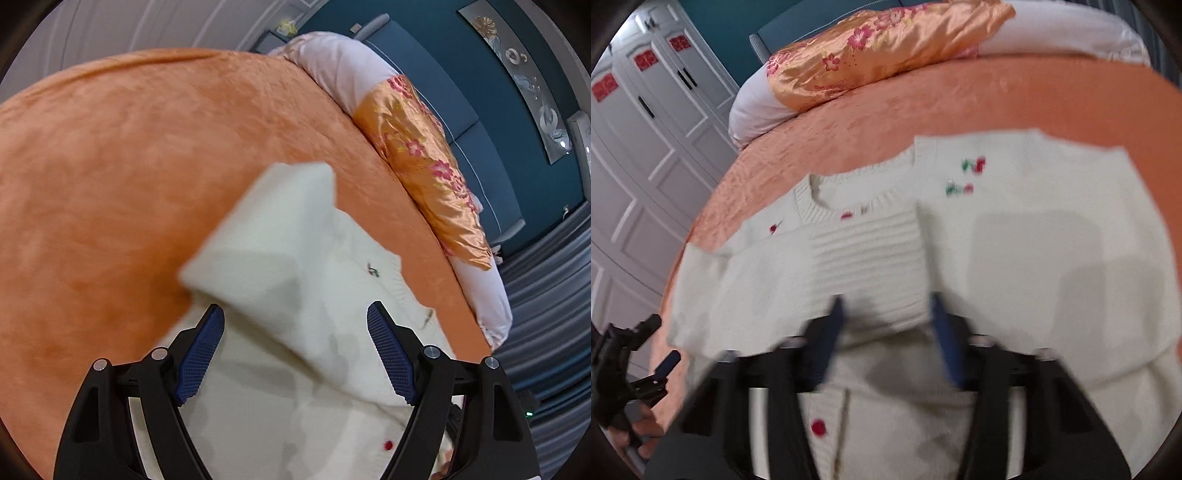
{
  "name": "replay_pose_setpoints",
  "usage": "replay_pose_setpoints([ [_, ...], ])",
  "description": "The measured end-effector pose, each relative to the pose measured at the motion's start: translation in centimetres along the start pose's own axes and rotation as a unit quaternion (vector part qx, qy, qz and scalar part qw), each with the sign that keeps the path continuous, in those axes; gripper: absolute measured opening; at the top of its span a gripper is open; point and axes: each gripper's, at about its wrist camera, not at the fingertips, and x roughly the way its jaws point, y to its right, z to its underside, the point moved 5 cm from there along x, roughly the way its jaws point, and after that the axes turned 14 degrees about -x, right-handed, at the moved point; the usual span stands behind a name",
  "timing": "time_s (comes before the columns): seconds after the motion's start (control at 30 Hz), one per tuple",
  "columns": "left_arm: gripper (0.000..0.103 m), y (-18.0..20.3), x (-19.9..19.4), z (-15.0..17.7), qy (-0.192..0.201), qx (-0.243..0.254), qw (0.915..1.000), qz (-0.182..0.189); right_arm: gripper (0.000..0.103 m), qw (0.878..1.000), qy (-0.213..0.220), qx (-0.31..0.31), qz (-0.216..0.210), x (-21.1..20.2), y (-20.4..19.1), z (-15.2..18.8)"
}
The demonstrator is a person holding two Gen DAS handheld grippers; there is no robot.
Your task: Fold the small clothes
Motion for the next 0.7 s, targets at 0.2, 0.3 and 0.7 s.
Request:
replay_pose_setpoints([
  [0.2, 0.044, -0.3, 2.1, 1.3, -0.008, 0.034, 0.9982, -0.047, 0.008, 0.992, 0.128, 0.019, 0.011, -8.3, 4.0, -1.5],
  [0.3, 0.044, -1.4, 2.9, 2.6, -0.002, 0.053, 0.9965, -0.064, 0.008, 0.996, 0.054, 0.063, 0.026, -5.5, 9.2, 2.5],
  [0.7, 0.029, -2.4, 3.0, 2.2, 0.061, 0.111, 0.9868, -0.101, 0.011, 0.994, 0.033, 0.048, 0.089, -6.4, 10.3, 4.9],
])
